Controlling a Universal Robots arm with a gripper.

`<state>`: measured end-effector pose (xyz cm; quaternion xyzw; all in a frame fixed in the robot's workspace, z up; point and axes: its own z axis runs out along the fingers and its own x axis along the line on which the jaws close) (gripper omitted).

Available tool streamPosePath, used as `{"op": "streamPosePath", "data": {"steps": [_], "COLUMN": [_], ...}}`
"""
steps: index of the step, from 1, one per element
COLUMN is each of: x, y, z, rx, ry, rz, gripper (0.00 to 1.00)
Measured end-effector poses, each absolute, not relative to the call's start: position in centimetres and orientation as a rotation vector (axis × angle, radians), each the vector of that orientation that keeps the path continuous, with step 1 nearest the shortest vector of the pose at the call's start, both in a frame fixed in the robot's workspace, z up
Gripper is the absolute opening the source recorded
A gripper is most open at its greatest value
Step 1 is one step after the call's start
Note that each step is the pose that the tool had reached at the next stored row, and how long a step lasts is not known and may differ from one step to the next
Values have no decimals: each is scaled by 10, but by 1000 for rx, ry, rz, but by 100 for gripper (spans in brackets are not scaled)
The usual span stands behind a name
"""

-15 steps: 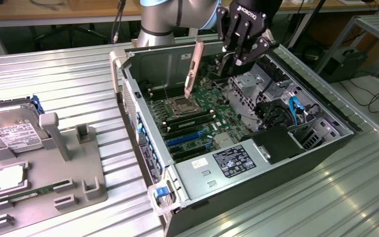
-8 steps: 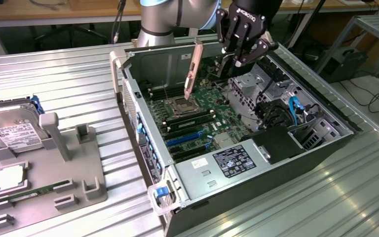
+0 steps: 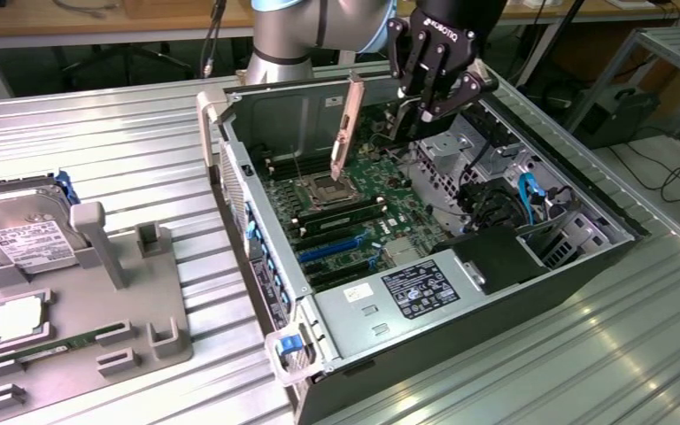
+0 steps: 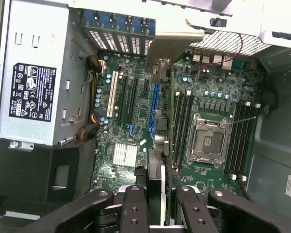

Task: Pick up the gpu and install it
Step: 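Insert the gpu into the slot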

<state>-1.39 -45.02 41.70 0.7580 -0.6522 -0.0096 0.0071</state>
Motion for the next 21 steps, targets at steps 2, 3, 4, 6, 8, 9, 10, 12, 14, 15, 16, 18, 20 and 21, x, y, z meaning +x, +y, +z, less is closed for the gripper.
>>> {"op": "streamPosePath", "data": {"steps": [2, 3, 4, 6, 8, 9, 10, 12, 14, 15, 16, 18, 20, 21], "x": [-14, -14, -14, -14, -14, -14, -14, -14, -14, -14, -14, -14, -14, -14], "y": [-450, -450, -450, -450, -450, -450, -450, -450, -450, -450, -450, -450, -450, -450], "z": [416, 415, 414, 413, 412, 412, 412, 412, 411, 411, 411, 411, 411, 411], "rx": [2377, 2378, 2379, 2379, 2379, 2378, 2379, 2379, 2379, 2379, 2379, 2379, 2379, 2378], "ry": [-2045, -2046, -2046, -2046, -2046, -2046, -2046, -2046, -2046, -2046, -2046, -2046, -2047, -2047], "rz": [-18, -15, -15, -15, -15, -15, -15, -15, -15, -15, -15, -15, -15, -15], "gripper": [27, 27, 27, 27, 27, 27, 27, 27, 27, 27, 27, 27, 27, 27]}}
